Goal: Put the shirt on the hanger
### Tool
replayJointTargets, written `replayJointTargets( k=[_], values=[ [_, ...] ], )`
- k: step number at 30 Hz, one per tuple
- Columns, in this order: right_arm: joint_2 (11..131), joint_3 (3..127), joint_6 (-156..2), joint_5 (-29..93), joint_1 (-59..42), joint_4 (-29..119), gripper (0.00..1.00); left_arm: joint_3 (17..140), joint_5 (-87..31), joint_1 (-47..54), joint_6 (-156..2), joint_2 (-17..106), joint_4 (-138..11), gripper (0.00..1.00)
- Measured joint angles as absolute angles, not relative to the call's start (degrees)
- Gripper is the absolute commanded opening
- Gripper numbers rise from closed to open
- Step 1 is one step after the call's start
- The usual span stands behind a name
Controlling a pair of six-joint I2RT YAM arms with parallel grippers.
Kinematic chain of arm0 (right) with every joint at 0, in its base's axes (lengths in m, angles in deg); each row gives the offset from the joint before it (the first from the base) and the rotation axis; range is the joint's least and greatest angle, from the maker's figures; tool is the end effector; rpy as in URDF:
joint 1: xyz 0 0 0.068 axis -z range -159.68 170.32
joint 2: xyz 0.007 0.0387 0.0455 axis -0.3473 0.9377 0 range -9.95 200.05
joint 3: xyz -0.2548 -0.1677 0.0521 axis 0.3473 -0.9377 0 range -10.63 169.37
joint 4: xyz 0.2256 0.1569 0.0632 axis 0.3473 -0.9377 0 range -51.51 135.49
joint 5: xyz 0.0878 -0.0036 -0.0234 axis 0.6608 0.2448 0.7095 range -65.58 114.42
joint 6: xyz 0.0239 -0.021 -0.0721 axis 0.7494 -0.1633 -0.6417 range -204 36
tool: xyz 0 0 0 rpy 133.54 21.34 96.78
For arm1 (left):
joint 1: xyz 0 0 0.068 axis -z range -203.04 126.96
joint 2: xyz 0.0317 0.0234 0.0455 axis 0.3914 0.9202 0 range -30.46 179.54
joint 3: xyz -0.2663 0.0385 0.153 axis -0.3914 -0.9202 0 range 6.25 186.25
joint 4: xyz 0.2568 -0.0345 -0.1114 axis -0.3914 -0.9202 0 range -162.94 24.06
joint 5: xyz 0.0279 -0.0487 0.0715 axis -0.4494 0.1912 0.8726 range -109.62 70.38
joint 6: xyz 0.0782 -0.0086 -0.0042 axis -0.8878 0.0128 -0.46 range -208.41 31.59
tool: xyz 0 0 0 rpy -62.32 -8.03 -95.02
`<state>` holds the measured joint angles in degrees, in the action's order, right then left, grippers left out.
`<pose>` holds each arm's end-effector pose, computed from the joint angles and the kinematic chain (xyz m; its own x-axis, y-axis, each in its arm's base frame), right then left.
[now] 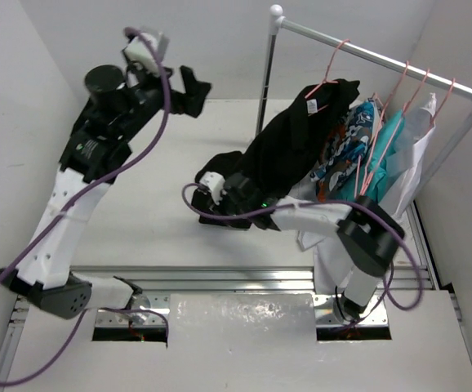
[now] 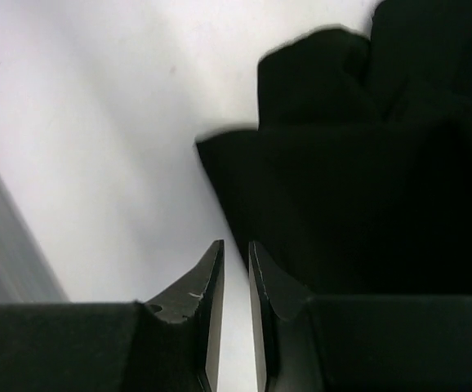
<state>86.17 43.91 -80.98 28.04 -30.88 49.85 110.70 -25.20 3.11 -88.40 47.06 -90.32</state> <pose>0.2500 0.3177 0.1958 -0.4211 -0.4398 -0.7933 -0.7882 0.6101 0.0802 0.2724 -0.1411 0.5889 0.0399 -0.0198 -0.9990 0.5259 0.8505 0.0041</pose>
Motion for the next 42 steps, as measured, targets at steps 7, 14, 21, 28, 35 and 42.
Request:
replayJointTargets(
  k=[7, 14, 21, 28, 35, 42],
  values=[
    [103.04, 58.71, -78.03, 24.30, -27.90, 41.39, 0.19, 99.33, -21.77, -1.00, -92.27, 36.00, -93.08, 0.99],
    [105.60, 60.64, -70.03, 16.15, -16.49, 34.83, 0.22, 97.03, -21.64, -1.28, -92.70, 33.40, -96.23, 1.00],
    [105.75, 61.36, -67.32, 0.47, -12.60, 29.83, 0.26, 96.14, -21.79, -1.37, -92.75, 33.38, -96.20, 1.00],
    [105.84, 62.06, -69.37, -3.48, -10.27, 27.16, 0.74, 93.38, -21.90, -1.37, -93.67, 32.74, -95.18, 1.00],
    [97.51, 55.39, -72.15, 1.48, -13.24, 30.31, 0.99, 78.54, -18.78, -1.96, -96.81, 31.00, -89.41, 1.00],
    [82.95, 42.54, -75.64, 10.35, -17.63, 34.64, 0.99, 67.59, -24.46, -8.69, -97.56, 34.21, -90.98, 0.99]
  ],
)
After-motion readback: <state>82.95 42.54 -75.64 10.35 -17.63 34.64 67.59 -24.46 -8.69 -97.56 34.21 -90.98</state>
